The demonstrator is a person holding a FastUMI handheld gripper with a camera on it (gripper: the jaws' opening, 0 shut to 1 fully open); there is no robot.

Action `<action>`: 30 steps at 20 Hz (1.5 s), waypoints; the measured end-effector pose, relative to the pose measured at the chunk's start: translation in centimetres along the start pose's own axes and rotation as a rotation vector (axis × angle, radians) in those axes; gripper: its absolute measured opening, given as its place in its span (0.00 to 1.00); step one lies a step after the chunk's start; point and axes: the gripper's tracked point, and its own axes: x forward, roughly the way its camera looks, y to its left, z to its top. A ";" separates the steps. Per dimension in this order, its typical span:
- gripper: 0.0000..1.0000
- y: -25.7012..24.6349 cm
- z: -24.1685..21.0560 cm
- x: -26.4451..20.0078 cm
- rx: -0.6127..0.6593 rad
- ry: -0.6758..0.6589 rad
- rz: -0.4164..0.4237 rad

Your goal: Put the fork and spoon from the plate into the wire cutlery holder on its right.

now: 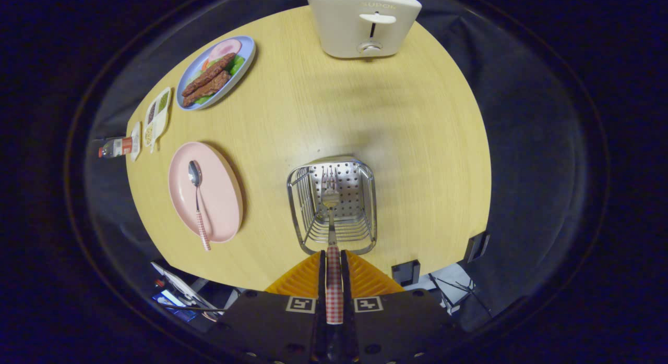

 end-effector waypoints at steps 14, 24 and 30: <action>0.96 9.1 1.8 -6.6 -0.140 -0.642 0.156; 0.97 22.8 -3.5 1.9 -0.300 -0.801 0.222; 0.96 24.1 -2.4 6.5 -0.271 -0.812 0.128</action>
